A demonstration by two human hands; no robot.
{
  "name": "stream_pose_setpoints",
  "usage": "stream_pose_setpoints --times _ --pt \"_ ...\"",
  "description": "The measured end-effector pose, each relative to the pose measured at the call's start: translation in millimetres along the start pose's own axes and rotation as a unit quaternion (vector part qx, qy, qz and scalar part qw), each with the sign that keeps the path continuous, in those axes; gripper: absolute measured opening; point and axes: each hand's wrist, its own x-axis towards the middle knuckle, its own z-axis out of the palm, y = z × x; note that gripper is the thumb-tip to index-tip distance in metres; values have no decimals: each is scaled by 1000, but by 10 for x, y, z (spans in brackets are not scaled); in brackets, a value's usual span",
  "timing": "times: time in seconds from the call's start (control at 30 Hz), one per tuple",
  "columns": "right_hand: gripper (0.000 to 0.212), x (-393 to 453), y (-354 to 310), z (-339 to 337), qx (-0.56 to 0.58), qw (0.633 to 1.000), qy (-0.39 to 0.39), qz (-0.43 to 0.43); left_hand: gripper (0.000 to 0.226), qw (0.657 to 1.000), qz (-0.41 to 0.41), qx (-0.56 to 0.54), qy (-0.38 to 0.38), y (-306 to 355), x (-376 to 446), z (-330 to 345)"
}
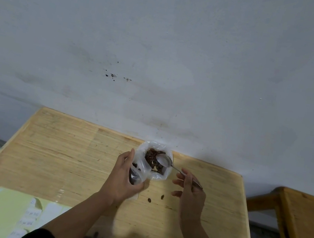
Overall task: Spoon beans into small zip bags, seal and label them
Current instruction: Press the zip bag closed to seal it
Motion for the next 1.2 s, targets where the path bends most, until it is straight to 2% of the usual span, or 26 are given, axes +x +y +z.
stream_pose_setpoints --times 0.13,0.4,0.57,0.83,0.97,1.07,1.2 --pt "21 -4 142 87 -59 998 7 18 112 1000 -3 5 -2 -17 9 0" --pt "12 19 181 352 66 981 -26 183 111 1000 -5 13 -11 -27 65 9" --pt "15 80 142 266 124 966 -22 226 112 1000 -2 20 -6 -37 67 -3" --pt "21 76 -19 113 195 957 -24 213 113 1000 4 3 -3 -24 43 -17" --pt "19 27 -158 29 193 963 -44 184 113 1000 5 3 -2 -3 30 -12" --pt "21 -44 -226 -31 171 972 -73 142 114 1000 9 2 -2 30 22 -14" --pt "22 -165 -253 -95 104 987 -110 46 115 1000 15 8 -3 90 0 -20"
